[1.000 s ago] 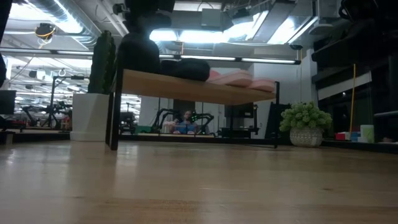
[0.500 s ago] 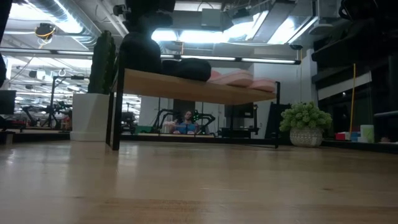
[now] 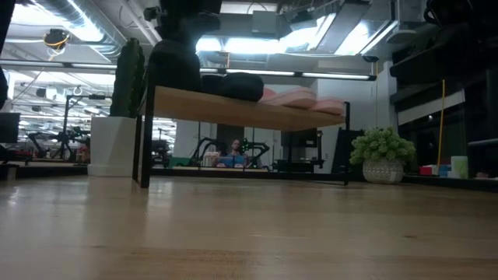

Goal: Pick and place slides into the shelf
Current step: Put the black slides on the shelf

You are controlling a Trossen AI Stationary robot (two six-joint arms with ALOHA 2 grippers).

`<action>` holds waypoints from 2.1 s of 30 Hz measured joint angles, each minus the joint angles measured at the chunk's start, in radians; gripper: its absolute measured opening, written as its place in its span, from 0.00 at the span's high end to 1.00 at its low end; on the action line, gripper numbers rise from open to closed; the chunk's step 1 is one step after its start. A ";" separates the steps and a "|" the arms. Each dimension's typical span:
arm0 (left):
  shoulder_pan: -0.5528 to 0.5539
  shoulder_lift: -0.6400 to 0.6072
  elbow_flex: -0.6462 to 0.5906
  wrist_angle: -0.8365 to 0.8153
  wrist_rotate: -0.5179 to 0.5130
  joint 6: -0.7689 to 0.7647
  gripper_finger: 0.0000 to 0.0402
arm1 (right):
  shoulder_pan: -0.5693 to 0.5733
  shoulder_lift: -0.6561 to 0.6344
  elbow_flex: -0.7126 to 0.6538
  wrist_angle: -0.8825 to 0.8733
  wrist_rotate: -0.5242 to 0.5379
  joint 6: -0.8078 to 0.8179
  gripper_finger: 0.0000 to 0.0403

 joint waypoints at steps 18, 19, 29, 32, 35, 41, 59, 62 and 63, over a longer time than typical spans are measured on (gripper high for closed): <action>-0.014 -0.011 0.118 -0.023 0.173 0.023 0.62 | 0.000 0.000 0.000 0.001 0.000 0.016 0.94; -0.017 -0.011 0.134 -0.023 0.172 0.024 0.62 | 0.000 0.000 0.000 0.001 0.000 0.016 0.94; -0.066 -0.011 0.267 -0.032 0.111 0.025 0.62 | 0.000 0.000 0.000 0.001 0.000 0.015 0.94; -0.127 -0.011 0.274 -0.035 0.001 0.026 0.62 | 0.000 0.000 0.000 0.001 0.000 0.015 0.94; -0.230 -0.011 0.274 -0.041 -0.184 0.012 0.62 | 0.000 0.000 0.000 0.001 0.000 0.015 0.94; -0.435 -0.011 0.246 -0.042 -0.348 -0.097 0.62 | 0.000 0.000 0.000 0.001 0.000 0.013 0.94; -0.615 -0.011 0.031 -0.034 -0.366 -0.383 0.62 | 0.000 0.000 0.000 0.026 0.000 0.014 0.94; -0.599 -0.011 0.013 -0.032 -0.322 -0.430 0.62 | 0.000 0.000 0.000 0.026 0.000 0.013 0.94; -0.592 -0.011 0.012 -0.032 -0.298 -0.441 0.62 | 0.000 0.000 0.000 0.026 0.000 0.013 0.94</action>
